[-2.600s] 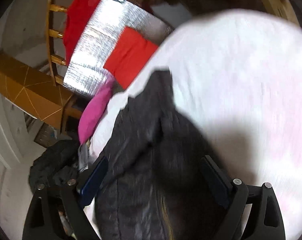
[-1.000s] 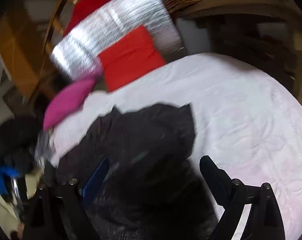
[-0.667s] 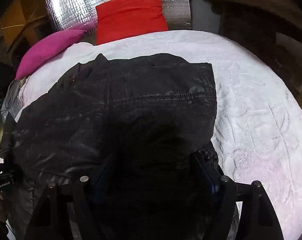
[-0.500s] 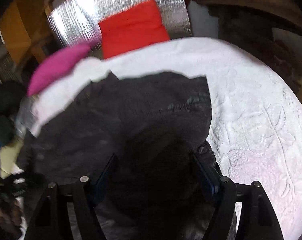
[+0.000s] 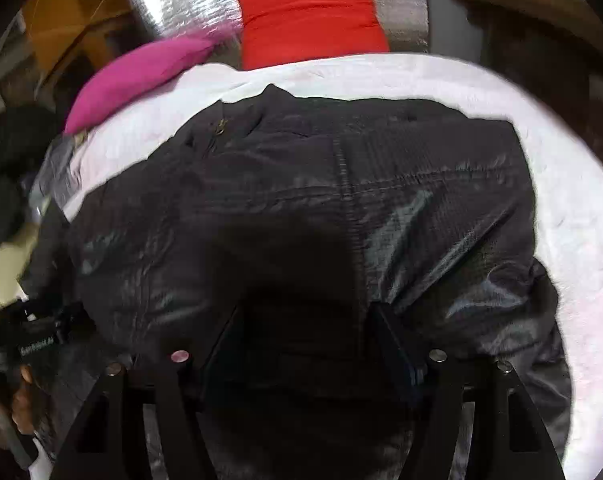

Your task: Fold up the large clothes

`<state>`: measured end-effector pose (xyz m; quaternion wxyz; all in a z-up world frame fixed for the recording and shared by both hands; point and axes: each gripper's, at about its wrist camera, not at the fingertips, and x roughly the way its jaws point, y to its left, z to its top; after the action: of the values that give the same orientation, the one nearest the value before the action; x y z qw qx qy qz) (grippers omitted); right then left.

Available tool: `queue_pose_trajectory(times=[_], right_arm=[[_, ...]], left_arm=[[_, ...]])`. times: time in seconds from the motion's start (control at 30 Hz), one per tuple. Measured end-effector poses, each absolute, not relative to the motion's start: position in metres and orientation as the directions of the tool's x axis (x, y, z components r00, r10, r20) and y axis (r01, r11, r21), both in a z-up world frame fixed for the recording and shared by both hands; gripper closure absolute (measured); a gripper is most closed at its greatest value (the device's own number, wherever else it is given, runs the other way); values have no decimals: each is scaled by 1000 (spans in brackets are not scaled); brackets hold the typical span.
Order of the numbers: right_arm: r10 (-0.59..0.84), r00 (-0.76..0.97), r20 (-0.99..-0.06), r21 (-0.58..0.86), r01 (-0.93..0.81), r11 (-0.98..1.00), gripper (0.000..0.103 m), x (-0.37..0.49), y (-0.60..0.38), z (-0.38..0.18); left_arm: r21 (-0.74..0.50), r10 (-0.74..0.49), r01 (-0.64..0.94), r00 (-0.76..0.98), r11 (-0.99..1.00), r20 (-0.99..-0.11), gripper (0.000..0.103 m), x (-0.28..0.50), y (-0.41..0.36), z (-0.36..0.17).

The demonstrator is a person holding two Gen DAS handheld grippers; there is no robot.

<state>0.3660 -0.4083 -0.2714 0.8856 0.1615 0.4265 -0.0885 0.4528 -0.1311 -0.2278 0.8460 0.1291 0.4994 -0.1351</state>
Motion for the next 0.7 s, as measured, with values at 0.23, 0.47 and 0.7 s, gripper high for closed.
queue_pose_trajectory(times=[0.23,0.47,0.7], right_arm=[[60,733,-678,343,243,907,32,309,-383,-247],[216,732,-646,464,152,873,32,298,-331,-260],[238,732,-638,462,116,879,32,296,-302,-271]], left_arm=[[-30,-210,311,564,950,-799,23,418,-39,-176],[-208,-119,-90,578,974,-807,17,439,132,-174],[-380,-125,-379,549,844,-826,19,500,244,-203]])
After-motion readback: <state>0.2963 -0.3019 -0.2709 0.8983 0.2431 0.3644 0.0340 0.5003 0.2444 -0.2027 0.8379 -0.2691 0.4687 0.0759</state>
